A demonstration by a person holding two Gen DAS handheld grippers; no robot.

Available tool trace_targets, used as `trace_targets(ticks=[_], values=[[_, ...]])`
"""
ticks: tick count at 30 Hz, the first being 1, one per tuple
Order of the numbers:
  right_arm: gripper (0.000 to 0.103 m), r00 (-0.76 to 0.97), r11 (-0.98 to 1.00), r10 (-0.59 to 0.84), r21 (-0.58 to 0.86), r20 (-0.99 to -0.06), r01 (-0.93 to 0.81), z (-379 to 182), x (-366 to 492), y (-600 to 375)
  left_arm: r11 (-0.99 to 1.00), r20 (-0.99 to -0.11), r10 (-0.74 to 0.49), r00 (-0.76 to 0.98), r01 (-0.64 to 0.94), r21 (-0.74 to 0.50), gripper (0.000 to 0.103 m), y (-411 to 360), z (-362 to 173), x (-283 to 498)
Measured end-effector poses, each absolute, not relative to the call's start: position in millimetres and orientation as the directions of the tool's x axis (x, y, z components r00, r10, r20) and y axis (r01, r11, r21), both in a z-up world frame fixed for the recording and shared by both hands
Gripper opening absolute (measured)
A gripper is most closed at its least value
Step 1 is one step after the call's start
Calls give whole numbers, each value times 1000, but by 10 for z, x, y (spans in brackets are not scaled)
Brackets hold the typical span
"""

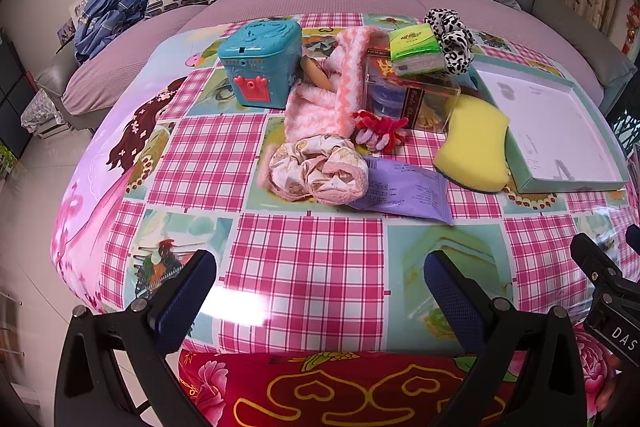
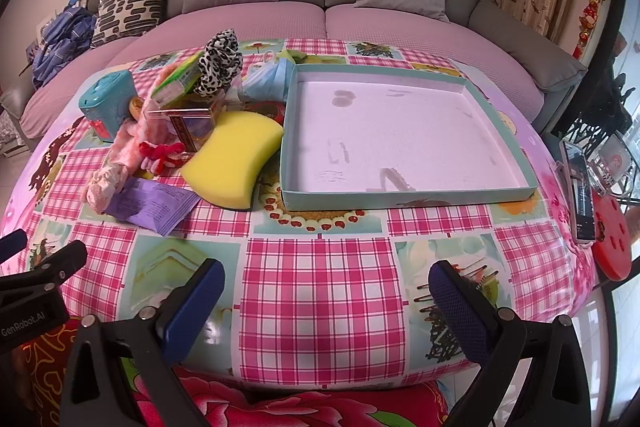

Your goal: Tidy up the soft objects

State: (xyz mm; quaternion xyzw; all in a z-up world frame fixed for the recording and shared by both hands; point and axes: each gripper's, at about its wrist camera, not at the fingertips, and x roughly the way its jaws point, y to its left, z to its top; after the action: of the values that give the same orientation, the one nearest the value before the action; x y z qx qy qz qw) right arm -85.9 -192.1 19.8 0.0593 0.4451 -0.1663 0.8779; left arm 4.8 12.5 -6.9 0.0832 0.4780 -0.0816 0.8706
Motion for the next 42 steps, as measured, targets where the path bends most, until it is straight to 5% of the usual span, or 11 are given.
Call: trace_targets(ticks=[32, 42], values=[[103, 543, 936, -232, -32, -807, 351, 197, -866, -1958, 976, -854, -99, 510, 217, 16, 103, 189, -67, 54], [103, 534, 967, -57, 87, -844, 240, 347, -589, -1900, 966, -850, -198, 488, 244, -86, 103, 419, 95, 443]])
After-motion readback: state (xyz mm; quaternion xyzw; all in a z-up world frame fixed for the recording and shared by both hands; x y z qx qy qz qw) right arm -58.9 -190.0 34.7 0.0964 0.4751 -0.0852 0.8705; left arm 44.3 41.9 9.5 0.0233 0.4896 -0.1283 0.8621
